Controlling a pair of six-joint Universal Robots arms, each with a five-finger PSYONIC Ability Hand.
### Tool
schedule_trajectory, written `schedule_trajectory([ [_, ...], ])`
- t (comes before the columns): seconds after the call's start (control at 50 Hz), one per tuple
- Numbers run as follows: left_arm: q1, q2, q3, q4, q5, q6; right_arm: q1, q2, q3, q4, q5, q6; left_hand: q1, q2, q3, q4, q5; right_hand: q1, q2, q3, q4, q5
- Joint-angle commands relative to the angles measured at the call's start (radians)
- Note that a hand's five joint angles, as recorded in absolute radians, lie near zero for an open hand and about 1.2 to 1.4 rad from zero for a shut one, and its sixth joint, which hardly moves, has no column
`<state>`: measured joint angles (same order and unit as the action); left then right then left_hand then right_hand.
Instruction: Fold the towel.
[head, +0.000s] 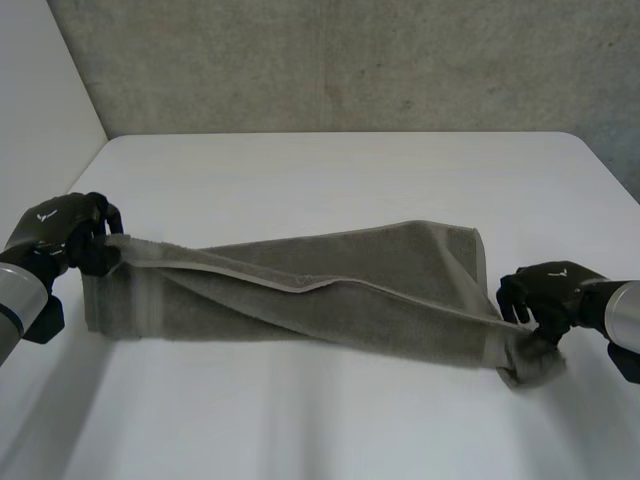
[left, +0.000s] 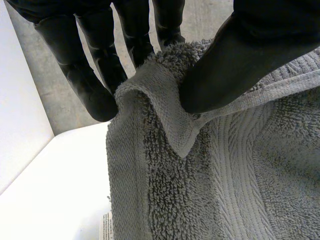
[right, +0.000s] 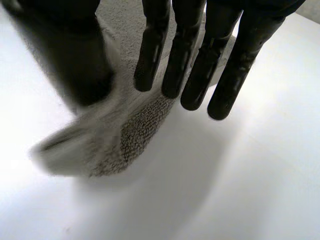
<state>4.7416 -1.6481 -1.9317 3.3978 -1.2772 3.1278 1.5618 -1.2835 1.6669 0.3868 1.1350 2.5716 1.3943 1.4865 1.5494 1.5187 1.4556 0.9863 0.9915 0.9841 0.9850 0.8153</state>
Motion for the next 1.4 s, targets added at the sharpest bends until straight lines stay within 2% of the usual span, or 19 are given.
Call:
schedule_trajectory([
  [0.02,-0.003,0.008,-0.004,0.000,-0.001,0.000,-0.017,-0.025,-0.013,0.038,-0.011,-0.037,0.002,-0.090,-0.153,-0.122,-0.234,0.409,0.404,0.411,0.410,0.405],
  [0.18,-0.014,0.065,0.052,-0.014,-0.002,-0.011,-0.017,-0.142,-0.161,0.020,-0.034,-0.062,0.002,-0.090,-0.153,-0.122,-0.234,0.410,0.405,0.412,0.411,0.406],
  [0.28,-0.054,0.146,0.132,-0.043,-0.008,-0.081,-0.013,-0.257,-0.274,-0.092,-0.040,-0.019,0.002,-0.090,-0.153,-0.122,-0.234,0.410,0.405,0.412,0.411,0.406],
  [0.42,-0.054,0.263,0.330,-0.214,-0.004,-0.241,-0.034,-0.445,-0.395,-0.224,-0.055,0.076,0.002,-0.090,-0.153,-0.122,-0.234,0.410,0.405,0.412,0.411,0.406],
  [0.54,-0.054,0.269,0.436,-0.347,-0.004,-0.259,-0.071,-0.471,-0.438,-0.169,-0.073,0.073,0.002,-0.090,-0.153,-0.122,-0.234,0.410,0.405,0.412,0.411,0.406],
  [0.62,-0.051,0.255,0.484,-0.420,-0.011,-0.250,-0.137,-0.433,-0.475,-0.044,-0.109,0.030,0.002,-0.090,-0.153,-0.122,-0.234,0.410,0.405,0.412,0.411,0.406],
  [0.76,-0.051,0.137,0.487,-0.433,-0.014,-0.227,-0.068,-0.270,-0.481,0.077,-0.092,-0.179,0.002,-0.090,-0.153,-0.122,-0.234,0.410,0.405,0.412,0.411,0.406],
  [0.88,-0.126,-0.107,0.553,-0.460,-0.044,-0.054,0.090,-0.048,-0.510,0.135,0.054,-0.355,0.002,-0.090,-0.153,-0.122,-0.234,0.410,0.405,0.412,0.411,0.406],
  [0.98,-0.218,-0.317,0.703,-0.500,-0.169,0.100,0.164,0.101,-0.584,0.124,0.150,-0.389,0.002,-0.090,-0.153,-0.122,-0.234,0.410,0.405,0.412,0.411,0.406],
  [1.02,-0.245,-0.421,0.834,-0.511,-0.230,0.152,0.204,0.196,-0.689,0.078,0.181,-0.372,0.002,-0.090,-0.153,-0.122,-0.234,0.410,0.405,0.412,0.411,0.406],
  [1.08,-0.249,-0.456,0.904,-0.509,-0.240,0.156,0.225,0.228,-0.745,0.023,0.190,-0.355,0.002,-0.090,-0.153,-0.122,-0.234,0.410,0.405,0.412,0.411,0.406],
  [1.12,-0.255,-0.492,1.046,-0.491,-0.241,0.153,0.250,0.253,-0.835,-0.168,0.212,-0.288,0.002,-0.090,-0.153,-0.122,-0.234,0.410,0.405,0.412,0.411,0.406],
  [1.14,-0.255,-0.492,1.047,-0.491,-0.241,0.153,0.250,0.253,-0.836,-0.169,0.212,-0.288,0.002,-0.090,-0.153,-0.122,-0.234,0.410,0.405,0.412,0.411,0.406],
  [1.18,-0.264,-0.492,1.173,-0.412,-0.251,0.132,0.259,0.247,-0.846,-0.471,0.233,-0.190,0.002,-0.090,-0.153,-0.122,-0.234,0.410,0.405,0.412,0.411,0.406],
  [1.2,-0.264,-0.492,1.174,-0.411,-0.251,0.132,0.259,0.247,-0.846,-0.473,0.233,-0.189,0.002,-0.090,-0.153,-0.122,-0.234,0.410,0.405,0.412,0.411,0.406],
  [1.24,-0.275,-0.484,1.214,-0.348,-0.255,0.106,0.254,0.202,-0.784,-0.781,0.264,-0.107,0.002,-0.090,-0.153,-0.122,-0.234,0.410,0.405,0.412,0.411,0.406],
  [1.26,-0.279,-0.469,1.230,-0.275,-0.266,0.071,0.254,0.202,-0.783,-0.783,0.264,-0.107,0.002,-0.090,-0.153,-0.122,-0.234,0.410,0.405,0.412,0.411,0.406],
  [1.28,-0.278,-0.440,1.228,-0.197,-0.284,0.031,0.260,0.158,-0.739,-0.890,0.279,-0.081,0.002,-0.090,-0.153,-0.122,-0.234,0.410,0.405,0.412,0.411,0.406],
  [1.4,-0.262,-0.354,1.098,0.026,-0.344,-0.107,0.254,0.078,-0.652,-0.921,0.289,-0.057,0.002,-0.090,-0.153,-0.122,-0.234,0.410,0.405,0.412,0.411,0.406],
])
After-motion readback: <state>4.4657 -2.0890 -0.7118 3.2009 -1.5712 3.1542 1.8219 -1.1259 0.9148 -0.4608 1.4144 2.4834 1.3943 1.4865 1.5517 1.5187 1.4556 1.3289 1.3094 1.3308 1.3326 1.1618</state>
